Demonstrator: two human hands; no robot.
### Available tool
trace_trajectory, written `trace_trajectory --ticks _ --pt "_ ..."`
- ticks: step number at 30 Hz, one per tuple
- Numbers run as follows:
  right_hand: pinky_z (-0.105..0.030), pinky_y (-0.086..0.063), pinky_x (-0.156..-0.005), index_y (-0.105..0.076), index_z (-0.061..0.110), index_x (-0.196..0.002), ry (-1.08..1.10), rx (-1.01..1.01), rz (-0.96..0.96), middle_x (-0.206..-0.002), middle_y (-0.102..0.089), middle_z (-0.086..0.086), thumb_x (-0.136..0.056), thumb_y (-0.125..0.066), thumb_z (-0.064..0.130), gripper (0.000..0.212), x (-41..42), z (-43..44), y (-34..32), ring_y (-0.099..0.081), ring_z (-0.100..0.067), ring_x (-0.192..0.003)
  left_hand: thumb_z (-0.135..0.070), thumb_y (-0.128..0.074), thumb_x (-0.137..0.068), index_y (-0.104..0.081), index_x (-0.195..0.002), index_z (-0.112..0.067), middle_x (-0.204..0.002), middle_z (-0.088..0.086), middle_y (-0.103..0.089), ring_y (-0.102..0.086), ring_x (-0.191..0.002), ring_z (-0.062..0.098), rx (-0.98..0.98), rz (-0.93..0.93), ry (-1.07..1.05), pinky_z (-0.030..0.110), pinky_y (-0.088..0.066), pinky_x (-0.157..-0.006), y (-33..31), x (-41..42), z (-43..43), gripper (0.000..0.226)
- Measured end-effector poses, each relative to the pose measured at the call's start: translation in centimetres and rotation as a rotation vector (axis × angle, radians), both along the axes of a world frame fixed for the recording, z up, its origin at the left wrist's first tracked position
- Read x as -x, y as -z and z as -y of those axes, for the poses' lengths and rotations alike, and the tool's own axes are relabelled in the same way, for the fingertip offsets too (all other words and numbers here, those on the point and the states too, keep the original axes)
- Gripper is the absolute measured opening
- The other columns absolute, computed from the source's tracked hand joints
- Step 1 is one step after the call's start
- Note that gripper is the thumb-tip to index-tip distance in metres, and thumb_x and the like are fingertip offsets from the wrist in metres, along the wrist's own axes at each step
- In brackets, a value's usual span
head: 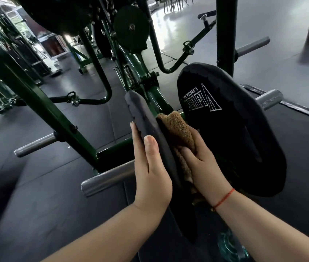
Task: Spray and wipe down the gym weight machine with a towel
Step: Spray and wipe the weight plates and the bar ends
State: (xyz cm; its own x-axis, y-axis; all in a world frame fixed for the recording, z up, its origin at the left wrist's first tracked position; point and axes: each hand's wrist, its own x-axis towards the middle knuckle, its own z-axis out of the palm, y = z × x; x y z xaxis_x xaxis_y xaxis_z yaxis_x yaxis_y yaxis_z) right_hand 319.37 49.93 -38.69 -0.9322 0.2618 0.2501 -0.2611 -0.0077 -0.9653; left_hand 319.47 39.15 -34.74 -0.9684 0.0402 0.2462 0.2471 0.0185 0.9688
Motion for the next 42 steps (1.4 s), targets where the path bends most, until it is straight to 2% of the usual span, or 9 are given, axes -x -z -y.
trace_trajectory --ticks 2,6,12,18,22,26,29,35,42 --pt "-0.021 -0.045 -0.104 -0.052 0.055 -0.12 -0.008 0.007 0.007 -0.127 -0.063 0.016 -0.085 -0.053 0.023 0.048 0.2 -0.3 0.4 -0.058 0.002 -0.119 -0.055 -0.034 -0.093 -0.014 -0.161 -0.037 -0.162 -0.024 -0.026 -0.027 -0.141 -0.017 0.001 -0.003 -0.004 0.011 -0.026 -0.117 0.1 0.0 -0.1 0.073" --pt "-0.036 -0.046 -0.109 -0.052 0.05 -0.127 -0.004 -0.043 0.047 -0.131 -0.063 0.004 -0.08 -0.058 0.036 0.049 0.1 -0.4 2.0 -0.059 -0.01 -0.124 -0.058 -0.033 -0.092 -0.013 -0.16 -0.041 -0.164 -0.025 -0.021 -0.022 -0.145 -0.015 0.028 -0.006 -0.031 0.018 -0.022 -0.121 0.1 0.3 -0.1 0.074" --pt "-0.018 -0.045 -0.098 -0.05 0.055 -0.121 -0.017 -0.111 0.161 -0.125 -0.062 0.01 -0.084 -0.058 0.024 0.049 -2.6 -0.5 5.8 -0.059 -0.001 -0.114 -0.059 -0.035 -0.1 -0.011 -0.162 -0.037 -0.164 -0.024 -0.023 -0.024 -0.143 -0.015 0.031 -0.041 0.001 0.011 -0.026 -0.115 0.1 0.3 -0.1 0.07" --pt "-0.036 -0.055 -0.087 -0.059 0.052 -0.1 -0.091 -0.158 0.374 -0.096 -0.072 0.007 -0.092 -0.06 0.018 0.034 -1.5 -1.2 5.8 -0.069 -0.018 -0.098 -0.049 -0.056 -0.098 -0.013 -0.161 -0.04 -0.158 -0.02 -0.039 -0.039 -0.14 -0.007 -0.004 -0.05 0.043 0.028 -0.033 -0.121 0.0 0.3 -0.1 0.077" --pt "-0.037 -0.058 -0.08 -0.065 0.057 -0.093 -0.056 -0.11 0.231 -0.09 -0.075 0.007 -0.076 -0.059 0.034 0.029 -0.9 -1.7 1.8 -0.071 -0.014 -0.088 -0.042 -0.055 -0.095 -0.014 -0.16 -0.04 -0.157 -0.017 -0.042 -0.042 -0.141 0.0 -0.032 -0.05 0.049 0.036 -0.031 -0.122 0.3 0.7 0.1 0.077" --pt "-0.02 -0.052 -0.064 -0.069 0.043 -0.11 -0.088 0.044 0.11 -0.088 -0.074 0.011 -0.09 -0.064 0.013 0.037 -0.8 -2.1 -0.5 -0.069 -0.004 -0.078 -0.041 -0.056 -0.095 -0.012 -0.161 -0.038 -0.158 -0.011 -0.041 -0.041 -0.143 0.004 -0.044 -0.047 0.073 0.039 -0.031 -0.122 0.6 0.9 0.2 0.079" --pt "-0.027 -0.056 -0.079 -0.066 0.042 -0.118 -0.043 0.058 0.094 -0.105 -0.073 0.006 -0.084 -0.063 0.021 0.041 -1.1 -1.1 1.3 -0.07 -0.011 -0.096 -0.042 -0.056 -0.096 -0.013 -0.161 -0.037 -0.159 -0.011 -0.04 -0.041 -0.144 0.005 -0.029 -0.061 0.072 0.04 -0.031 -0.122 0.7 1.0 0.3 0.078" --pt "-0.015 -0.051 -0.08 -0.061 0.037 -0.113 -0.055 0.003 0.166 -0.099 -0.069 0.016 -0.079 -0.053 0.02 0.038 -2.0 -1.0 6.2 -0.066 -0.004 -0.096 -0.038 -0.052 -0.096 -0.01 -0.162 -0.033 -0.16 -0.016 -0.036 -0.036 -0.142 -0.007 -0.006 -0.072 0.063 0.018 -0.03 -0.119 0.6 0.8 0.3 0.078" --pt "-0.03 -0.05 -0.076 -0.063 0.028 -0.095 -0.103 0.003 0.44 -0.092 -0.07 0.002 -0.098 -0.056 0.013 0.016 -0.5 -1.4 6.4 -0.065 -0.019 -0.093 -0.046 -0.053 -0.099 -0.008 -0.162 -0.035 -0.162 -0.019 -0.031 -0.034 -0.142 -0.01 0.0 -0.049 0.068 0.01 -0.029 -0.115 0.3 0.5 0.3 0.078"
